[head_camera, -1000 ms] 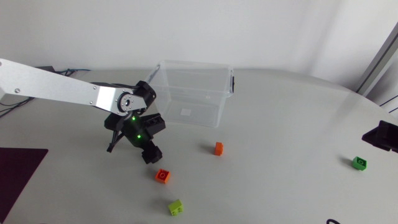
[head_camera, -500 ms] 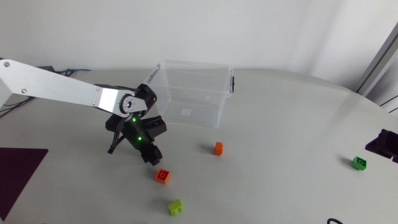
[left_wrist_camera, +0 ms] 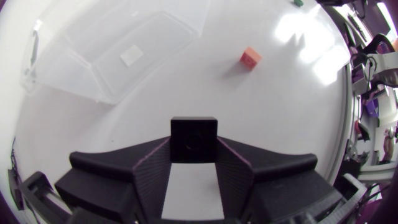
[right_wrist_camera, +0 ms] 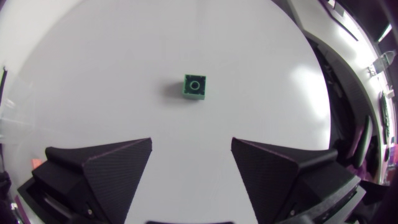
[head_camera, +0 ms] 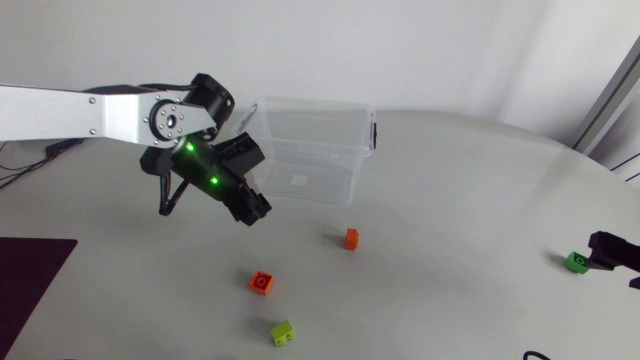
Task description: Place the duplo bricks in the container
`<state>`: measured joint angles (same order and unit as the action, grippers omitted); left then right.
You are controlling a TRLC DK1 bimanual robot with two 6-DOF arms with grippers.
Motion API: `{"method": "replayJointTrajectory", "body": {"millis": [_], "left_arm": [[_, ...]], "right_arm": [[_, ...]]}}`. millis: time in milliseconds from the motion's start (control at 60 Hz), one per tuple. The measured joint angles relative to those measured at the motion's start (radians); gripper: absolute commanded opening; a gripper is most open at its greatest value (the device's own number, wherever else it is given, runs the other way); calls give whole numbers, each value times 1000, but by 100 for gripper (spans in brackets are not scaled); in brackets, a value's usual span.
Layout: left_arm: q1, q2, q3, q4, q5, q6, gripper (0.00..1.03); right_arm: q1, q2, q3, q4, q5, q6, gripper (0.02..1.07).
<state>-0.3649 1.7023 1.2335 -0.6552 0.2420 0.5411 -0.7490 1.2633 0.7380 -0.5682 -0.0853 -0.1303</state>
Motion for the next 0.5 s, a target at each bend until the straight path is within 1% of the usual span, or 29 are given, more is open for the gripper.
{"method": "replayJointTrajectory", "body": {"millis": [167, 250, 367, 500], "left_arm": [[37, -29, 86, -2, 86, -45, 37], [58, -49, 138, -6, 123, -71, 37], [82, -66, 212, -9, 151, -98, 37], [96, -66, 269, -10, 177, -124, 37]], "right_arm": [[8, 116, 57, 30, 43, 46, 81], [27, 180, 102, 50, 61, 80, 81], [56, 284, 161, 87, 88, 125, 81], [92, 391, 178, 136, 110, 164, 81]]}}
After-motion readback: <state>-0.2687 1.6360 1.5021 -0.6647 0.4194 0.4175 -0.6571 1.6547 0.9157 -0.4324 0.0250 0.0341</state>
